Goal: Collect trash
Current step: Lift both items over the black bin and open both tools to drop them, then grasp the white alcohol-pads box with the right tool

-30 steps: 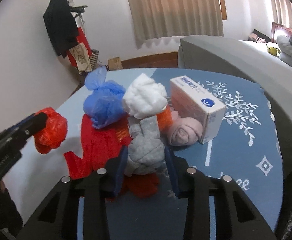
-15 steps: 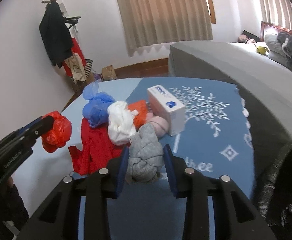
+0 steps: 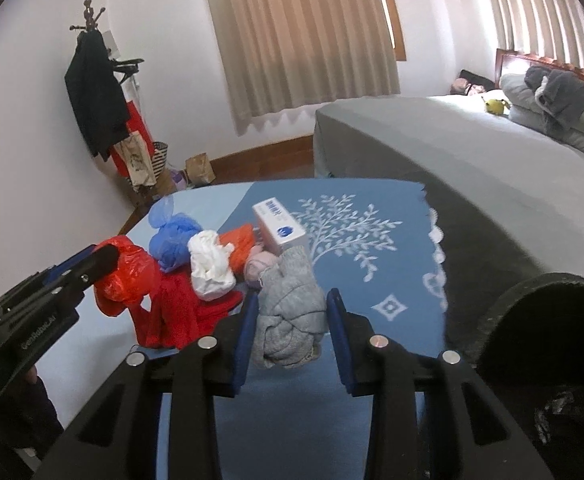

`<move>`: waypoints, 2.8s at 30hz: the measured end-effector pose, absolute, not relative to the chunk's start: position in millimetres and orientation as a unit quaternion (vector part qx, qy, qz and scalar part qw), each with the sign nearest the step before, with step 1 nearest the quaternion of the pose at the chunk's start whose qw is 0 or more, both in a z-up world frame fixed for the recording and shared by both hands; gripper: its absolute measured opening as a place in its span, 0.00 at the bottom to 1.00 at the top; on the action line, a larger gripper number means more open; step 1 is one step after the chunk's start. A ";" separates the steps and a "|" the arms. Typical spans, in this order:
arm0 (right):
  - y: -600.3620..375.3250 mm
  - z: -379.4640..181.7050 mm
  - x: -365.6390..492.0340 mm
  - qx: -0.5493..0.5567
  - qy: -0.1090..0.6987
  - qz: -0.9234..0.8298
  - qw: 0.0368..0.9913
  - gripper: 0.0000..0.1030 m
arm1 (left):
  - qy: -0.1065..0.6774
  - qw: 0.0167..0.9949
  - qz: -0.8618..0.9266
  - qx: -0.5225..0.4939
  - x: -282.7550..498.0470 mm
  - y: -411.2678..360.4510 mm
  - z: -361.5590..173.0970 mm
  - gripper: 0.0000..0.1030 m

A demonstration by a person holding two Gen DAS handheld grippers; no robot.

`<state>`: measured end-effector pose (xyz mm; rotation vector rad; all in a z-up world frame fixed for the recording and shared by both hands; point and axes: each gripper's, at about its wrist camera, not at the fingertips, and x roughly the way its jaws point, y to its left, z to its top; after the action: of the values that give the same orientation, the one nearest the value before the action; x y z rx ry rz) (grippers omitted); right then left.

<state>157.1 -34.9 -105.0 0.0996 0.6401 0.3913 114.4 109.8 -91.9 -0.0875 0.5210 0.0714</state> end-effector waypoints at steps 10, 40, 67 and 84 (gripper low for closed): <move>-83.7 -88.4 143.1 0.064 0.293 0.154 0.941 0.34 | 0.248 0.968 -0.012 -0.037 118.3 64.5 -84.8 0.25; -245.8 -90.3 88.7 0.099 0.284 -0.019 0.954 0.34 | 0.253 0.949 -0.187 -0.006 125.8 -98.5 -93.1 0.25; -292.1 -95.6 70.2 0.100 0.275 -0.092 0.952 0.95 | 0.279 0.936 -0.214 -0.003 138.2 -127.8 -117.3 0.74; -210.0 -95.9 109.8 0.083 0.285 0.004 0.955 0.95 | 0.255 0.966 -0.035 -0.005 128.8 8.4 -102.1 0.84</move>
<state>109.8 -210.0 -95.9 0.1689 0.5795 0.0076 128.8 8.4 -102.1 -0.0100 0.5165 -0.0714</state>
